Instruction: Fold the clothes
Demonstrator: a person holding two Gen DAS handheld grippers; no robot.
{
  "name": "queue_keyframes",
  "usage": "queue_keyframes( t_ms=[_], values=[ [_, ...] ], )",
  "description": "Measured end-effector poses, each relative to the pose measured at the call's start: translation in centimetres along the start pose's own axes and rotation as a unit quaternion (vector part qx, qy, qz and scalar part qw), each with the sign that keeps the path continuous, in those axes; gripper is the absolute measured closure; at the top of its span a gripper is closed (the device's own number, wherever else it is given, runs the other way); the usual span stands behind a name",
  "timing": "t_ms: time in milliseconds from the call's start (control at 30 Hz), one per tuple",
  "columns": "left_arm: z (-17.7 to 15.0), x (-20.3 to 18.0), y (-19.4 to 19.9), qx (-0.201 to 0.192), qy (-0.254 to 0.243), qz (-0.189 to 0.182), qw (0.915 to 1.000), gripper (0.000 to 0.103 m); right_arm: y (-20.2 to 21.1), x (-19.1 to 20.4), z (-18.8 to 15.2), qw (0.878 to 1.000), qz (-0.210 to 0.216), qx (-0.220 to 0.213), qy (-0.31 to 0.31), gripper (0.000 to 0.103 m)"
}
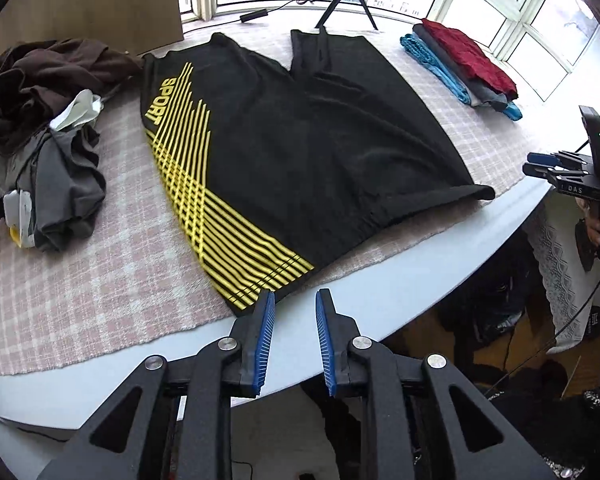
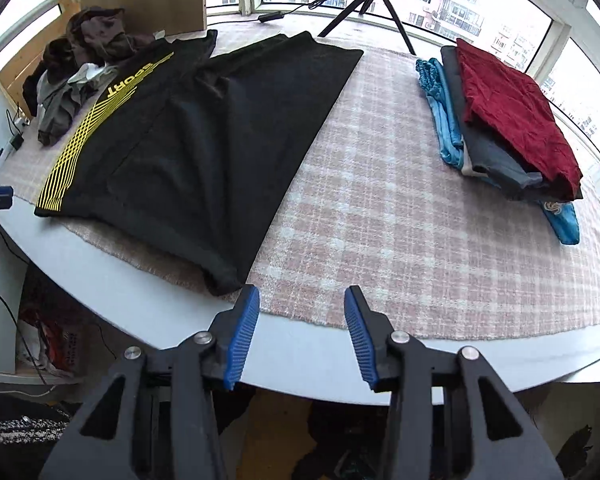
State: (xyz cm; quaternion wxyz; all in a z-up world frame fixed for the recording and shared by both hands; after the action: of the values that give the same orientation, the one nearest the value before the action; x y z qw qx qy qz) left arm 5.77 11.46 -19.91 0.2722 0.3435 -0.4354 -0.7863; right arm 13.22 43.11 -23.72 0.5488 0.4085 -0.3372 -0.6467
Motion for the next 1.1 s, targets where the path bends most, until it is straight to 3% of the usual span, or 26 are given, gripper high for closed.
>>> queue_keyframes(
  t_ms=[167,300,433,500,600,700,800,867,933,1067,1100],
  values=[
    [6.2,-9.4,-6.5,0.003,-0.081,-0.082,0.9933,0.074,-3.1,-5.4,10.3,0.997,0.019,-0.041,-0.068,0.059],
    [8.9,-15.0,-12.3,0.038,-0.132,-0.103,0.9851,0.073,-9.2,-7.8,18.2,0.995,0.036,-0.032,-0.088,0.059],
    [9.9,-16.4,-17.1,0.06,-0.152,-0.101,0.9813,0.072,-15.6,-8.1,24.3,0.994,0.057,-0.012,-0.091,0.059],
    [9.1,-16.2,-19.2,0.089,-0.14,-0.123,0.9784,0.072,-18.5,-7.6,26.6,0.995,0.062,0.001,-0.084,0.059],
    [6.7,-15.8,-19.3,0.113,-0.137,-0.15,0.9725,0.072,-21.6,-6.8,29.1,0.996,0.053,0.015,-0.065,0.059],
    [6.2,-14.1,-17.1,0.117,-0.092,-0.146,0.978,0.072,-22.9,-6.1,30.5,0.998,0.052,0.013,-0.044,0.059],
    [7.8,-14.0,-16.4,0.088,-0.076,-0.133,0.9843,0.071,-24.1,-6.0,31.7,0.997,0.062,0.008,-0.041,0.059],
    [9.0,-14.2,-16.1,0.065,-0.069,-0.122,0.9879,0.063,-24.9,-6.2,32.4,0.996,0.072,0.009,-0.05,0.059],
    [9.8,-15.0,-17.1,0.064,-0.068,-0.125,0.9877,0.056,-25.9,-6.3,33.1,0.994,0.085,0.014,-0.063,0.057],
    [9.7,-15.5,-20.3,0.088,-0.06,-0.111,0.9882,0.056,-26.8,-5.0,33.9,0.99,0.124,0.024,-0.068,0.056],
    [9.6,-15.5,-20.6,0.089,-0.055,-0.11,0.9884,0.059,-26.9,-4.5,34.1,0.992,0.114,0.02,-0.056,0.056]
  ],
)
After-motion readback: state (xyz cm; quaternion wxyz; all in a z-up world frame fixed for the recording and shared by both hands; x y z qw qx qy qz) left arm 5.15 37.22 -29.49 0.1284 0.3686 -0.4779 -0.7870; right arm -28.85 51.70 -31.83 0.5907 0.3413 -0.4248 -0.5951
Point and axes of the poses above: each gripper's, at about its wrist camera, not at the fingertips, and y roughly against the way its jaws point, x to its left, z to its top, the point moved 5 cm from there along -y, roughly the way its jaws point, and after that the axes turned 8 degrees about -z, right-handed, at the moved point
